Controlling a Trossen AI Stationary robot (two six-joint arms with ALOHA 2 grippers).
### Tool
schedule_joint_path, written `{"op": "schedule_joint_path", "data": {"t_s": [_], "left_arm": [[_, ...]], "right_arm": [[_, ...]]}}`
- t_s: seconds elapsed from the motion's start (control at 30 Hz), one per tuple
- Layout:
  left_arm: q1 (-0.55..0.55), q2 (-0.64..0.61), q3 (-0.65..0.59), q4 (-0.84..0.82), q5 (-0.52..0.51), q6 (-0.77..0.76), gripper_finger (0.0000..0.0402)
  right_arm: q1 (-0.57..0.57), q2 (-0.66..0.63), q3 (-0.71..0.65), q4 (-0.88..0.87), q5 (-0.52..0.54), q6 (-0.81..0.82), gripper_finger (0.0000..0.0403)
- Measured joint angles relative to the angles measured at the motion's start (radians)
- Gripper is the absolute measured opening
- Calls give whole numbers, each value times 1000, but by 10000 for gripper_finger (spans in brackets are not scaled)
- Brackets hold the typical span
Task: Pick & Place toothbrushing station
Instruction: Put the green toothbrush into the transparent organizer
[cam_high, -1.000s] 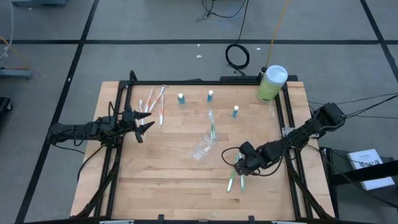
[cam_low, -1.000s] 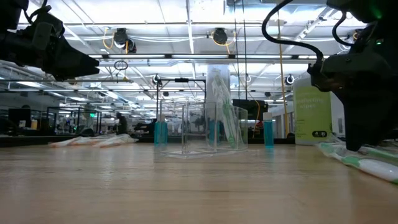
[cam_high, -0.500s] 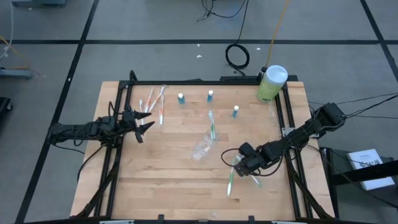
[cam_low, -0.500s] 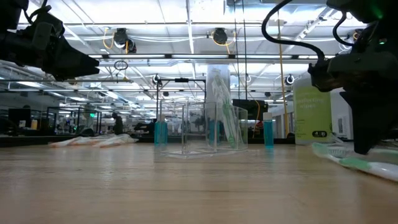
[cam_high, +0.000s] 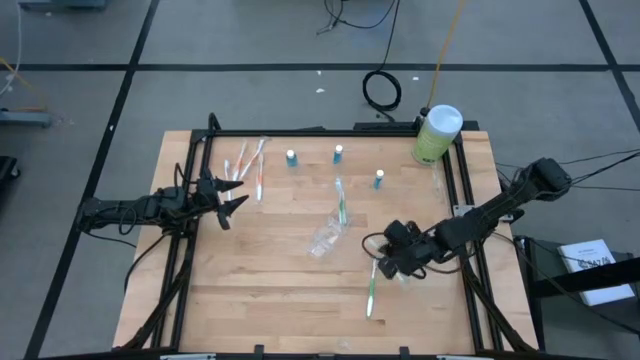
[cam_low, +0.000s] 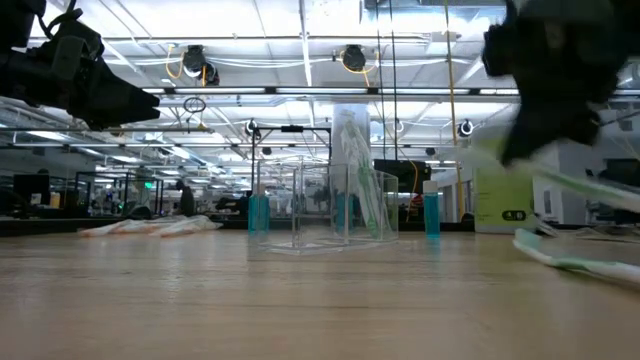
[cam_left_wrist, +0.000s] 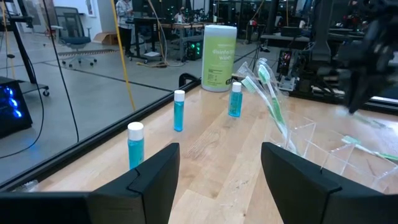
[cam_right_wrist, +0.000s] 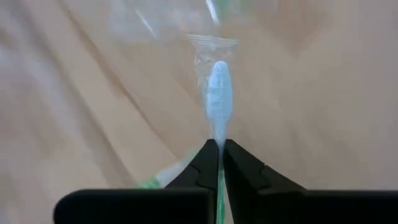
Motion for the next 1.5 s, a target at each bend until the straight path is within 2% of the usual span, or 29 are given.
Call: {"op": "schedule_joint_path", "data": {"t_s": [0.1, 0.23, 0.3, 0.37, 0.47, 0.57, 0.7, 0.9, 1.2, 1.5], "left_arm": [[0, 0, 0, 0, 0, 0, 234], [0, 0, 0, 0, 0, 0, 234], [0, 0, 0, 0, 0, 0, 235], [0, 0, 0, 0, 0, 0, 235], [0, 0, 0, 0, 0, 0, 234], [0, 0, 0, 0, 0, 0, 234], [0, 0, 0, 0, 0, 0, 234], [0, 0, 0, 0, 0, 0, 235], [0, 0, 0, 0, 0, 0, 235], [0, 0, 0, 0, 0, 0, 234]], "right_arm": [[-3, -46, 0, 136, 182, -209, 3], [-15, -45, -24, 471, 436, -589, 4], [-48, -32, -61, 723, 442, -799, 4], [-89, -23, -109, 959, 392, -979, 4], [-169, -6, -187, 1250, 277, -1123, 4], [-265, 6, -272, 1409, 167, -1136, 5], [-359, 24, -362, 1517, 48, -1122, 5], [-424, 70, -453, 1749, -48, -1113, 5], [-433, 128, -407, 1764, -104, -1118, 5], [-455, 221, -408, 1771, -99, -1105, 5]]}}
